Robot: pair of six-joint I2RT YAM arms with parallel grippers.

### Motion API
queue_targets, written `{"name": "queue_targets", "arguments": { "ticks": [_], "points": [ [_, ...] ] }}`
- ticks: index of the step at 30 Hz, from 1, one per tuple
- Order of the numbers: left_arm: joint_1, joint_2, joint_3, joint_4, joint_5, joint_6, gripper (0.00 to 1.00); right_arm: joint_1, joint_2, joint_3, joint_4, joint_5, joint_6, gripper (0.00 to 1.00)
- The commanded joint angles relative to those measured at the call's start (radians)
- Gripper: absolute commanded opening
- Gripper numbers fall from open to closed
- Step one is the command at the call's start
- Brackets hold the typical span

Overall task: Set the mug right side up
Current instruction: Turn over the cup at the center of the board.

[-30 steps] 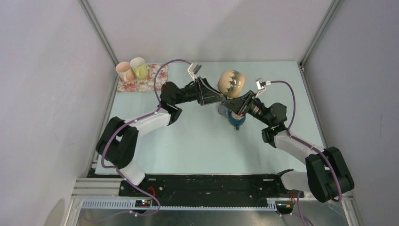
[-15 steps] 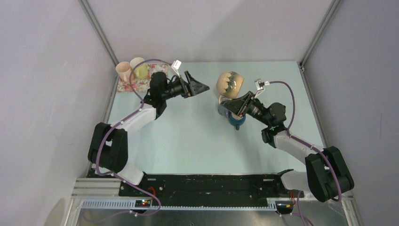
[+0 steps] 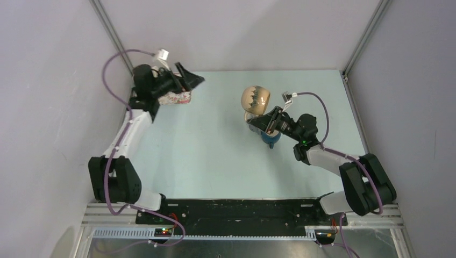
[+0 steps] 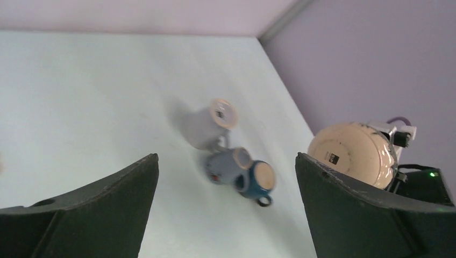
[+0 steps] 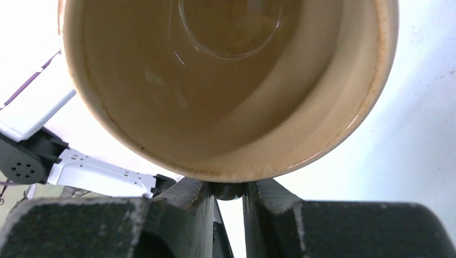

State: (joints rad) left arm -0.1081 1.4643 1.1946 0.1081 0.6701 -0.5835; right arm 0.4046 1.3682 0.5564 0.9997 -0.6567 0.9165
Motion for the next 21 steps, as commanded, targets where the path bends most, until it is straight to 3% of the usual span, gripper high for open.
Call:
{"name": "queue_targets", "arguments": {
  "ticks": [1,6,12,17,21],
  "points": [
    [0.168,-0.081,0.088,-0.211,0.067,0.198,1.00,0.017,0.058,0.113,0.100,-0.012,-0.011,0.00],
    [0.422,-0.165,-0.023,-0.227,0.157,0.265,1.00,0.042,0.164,0.235,0.049,-0.086,-0.018,0.00],
    [0.696,-0.254,-0.168,-0.236,0.255,0.329,1.00,0.058,0.306,0.445,-0.131,-0.178,-0.045,0.00],
    [0.833,-0.255,-0.262,-0.240,0.289,0.360,1.00,0.082,0.406,0.692,-0.467,-0.198,-0.205,0.00],
    [0.847,-0.249,-0.262,-0.265,0.277,0.368,1.00,0.097,0.456,0.834,-0.660,-0.152,-0.397,0.00]
  ]
}}
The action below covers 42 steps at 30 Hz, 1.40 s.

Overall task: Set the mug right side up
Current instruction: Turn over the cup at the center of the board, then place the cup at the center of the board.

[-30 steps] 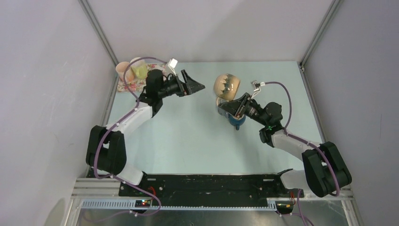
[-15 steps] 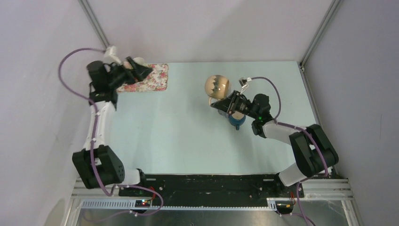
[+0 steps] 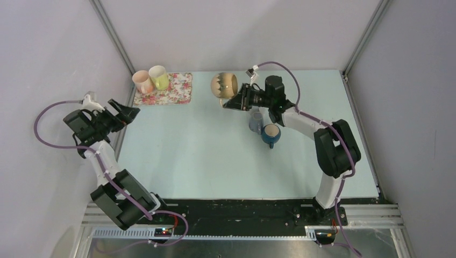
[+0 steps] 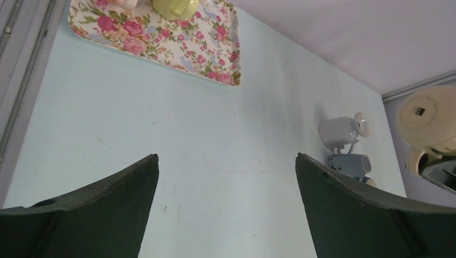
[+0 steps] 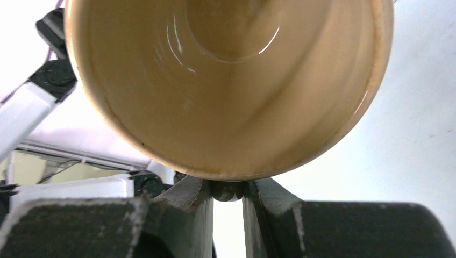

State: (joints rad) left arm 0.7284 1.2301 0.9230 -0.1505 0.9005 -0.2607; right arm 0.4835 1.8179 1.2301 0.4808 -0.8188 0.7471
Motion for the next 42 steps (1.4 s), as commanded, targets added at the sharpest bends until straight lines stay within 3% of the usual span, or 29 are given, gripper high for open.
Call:
{"name": "queue_targets", "arguments": {
  "ticks": [1,6,17,28,33,42],
  "points": [
    [0.010,-0.016,0.013,-0.006,0.039,0.037,1.00,0.022,0.012,0.179,-0.177,0.025,-0.259,0.00],
    [0.007,-0.041,0.013,-0.006,0.039,-0.008,1.00,0.075,0.052,0.309,-0.445,0.207,-0.487,0.00],
    [-0.045,-0.225,-0.056,-0.018,-0.026,0.030,1.00,0.188,0.188,0.486,-0.667,0.592,-0.631,0.00],
    [-0.216,-0.346,-0.088,-0.042,-0.166,0.151,1.00,0.249,0.262,0.499,-0.625,0.740,-0.701,0.00],
    [-0.310,-0.315,-0.064,-0.056,-0.234,0.199,1.00,0.262,0.331,0.563,-0.641,0.796,-0.699,0.00],
    [-0.376,-0.274,-0.068,-0.059,-0.263,0.250,1.00,0.287,0.433,0.669,-0.686,0.818,-0.668,0.00]
  ]
}}
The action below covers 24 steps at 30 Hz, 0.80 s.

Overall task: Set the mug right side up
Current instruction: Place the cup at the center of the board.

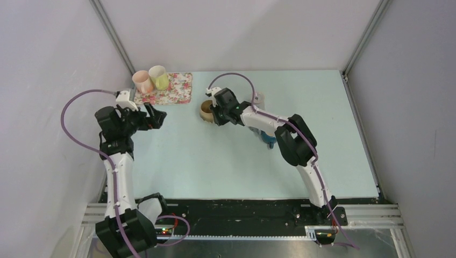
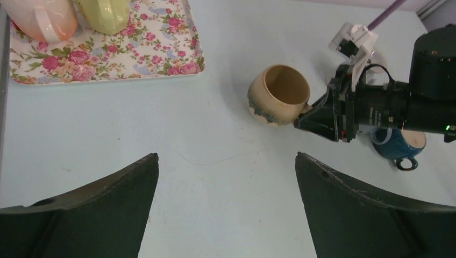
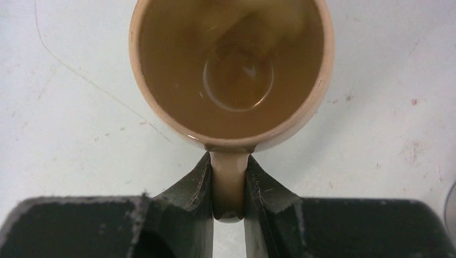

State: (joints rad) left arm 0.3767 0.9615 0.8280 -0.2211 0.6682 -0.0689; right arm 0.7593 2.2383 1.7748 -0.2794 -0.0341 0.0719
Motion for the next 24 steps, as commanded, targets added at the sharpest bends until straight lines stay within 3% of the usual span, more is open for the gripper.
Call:
{"name": "queue_targets", "arguments": {
  "ticks": [1,5,7,9,13,19,24],
  "points": [
    [-0.032,-0.010,0.021,0.012,-0.033,0.065,1.00,0.015,0.021,0.132,0.072,0.034,0.009,0.00],
    [-0.046,-0.034,0.002,0.011,-0.033,0.106,1.00,0.042,0.058,0.182,0.033,0.062,0.029,0.02],
    [-0.053,-0.045,-0.005,0.010,-0.036,0.124,1.00,0.052,0.064,0.202,-0.004,0.035,0.050,0.16],
    [-0.057,-0.049,-0.011,0.009,-0.037,0.141,1.00,0.059,0.056,0.210,-0.051,-0.050,0.077,0.36],
    [-0.069,-0.031,-0.009,0.009,-0.030,0.159,1.00,0.080,0.014,0.199,-0.105,-0.153,0.126,0.56],
    [-0.104,0.038,0.005,0.010,-0.023,0.159,1.00,0.110,-0.074,0.156,-0.150,-0.278,0.141,0.74],
    [-0.203,0.068,-0.005,0.010,-0.068,0.197,1.00,0.076,-0.194,0.103,-0.204,-0.345,0.058,0.85]
  ]
}}
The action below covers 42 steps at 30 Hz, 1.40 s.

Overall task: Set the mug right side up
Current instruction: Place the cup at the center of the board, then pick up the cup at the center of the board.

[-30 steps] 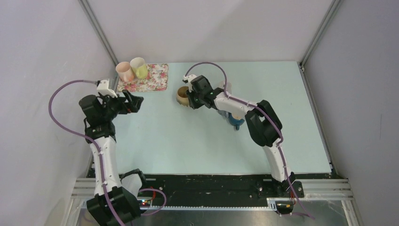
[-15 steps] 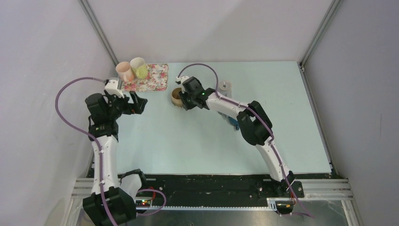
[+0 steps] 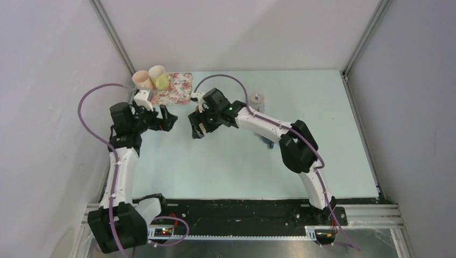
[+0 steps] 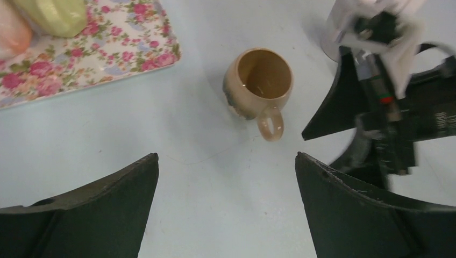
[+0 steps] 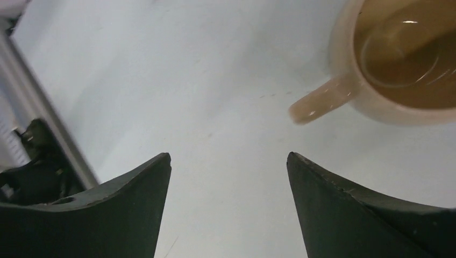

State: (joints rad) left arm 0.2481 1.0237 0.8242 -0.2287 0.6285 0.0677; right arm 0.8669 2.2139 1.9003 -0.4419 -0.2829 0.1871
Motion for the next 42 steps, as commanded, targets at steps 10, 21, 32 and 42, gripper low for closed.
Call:
{"name": "queue_targets", "arguments": {
  "ticks": [10,21,32,42],
  "points": [
    [-0.422,0.131,0.019,0.018,-0.278,0.137,1.00,-0.297,-0.510,-0.337,-0.063,-0.325,-0.242,0.97],
    [-0.544,0.343,0.070,0.017,-0.459,0.074,0.98,-0.492,-0.738,-0.625,0.142,-0.375,-0.204,0.97],
    [-0.546,0.556,0.191,0.009,-0.423,0.011,0.83,-0.496,-0.861,-0.716,0.226,-0.421,-0.167,0.98],
    [-0.551,0.640,0.284,-0.015,-0.460,-0.041,0.66,-0.496,-0.930,-0.792,0.313,-0.423,-0.132,0.99]
  ]
}}
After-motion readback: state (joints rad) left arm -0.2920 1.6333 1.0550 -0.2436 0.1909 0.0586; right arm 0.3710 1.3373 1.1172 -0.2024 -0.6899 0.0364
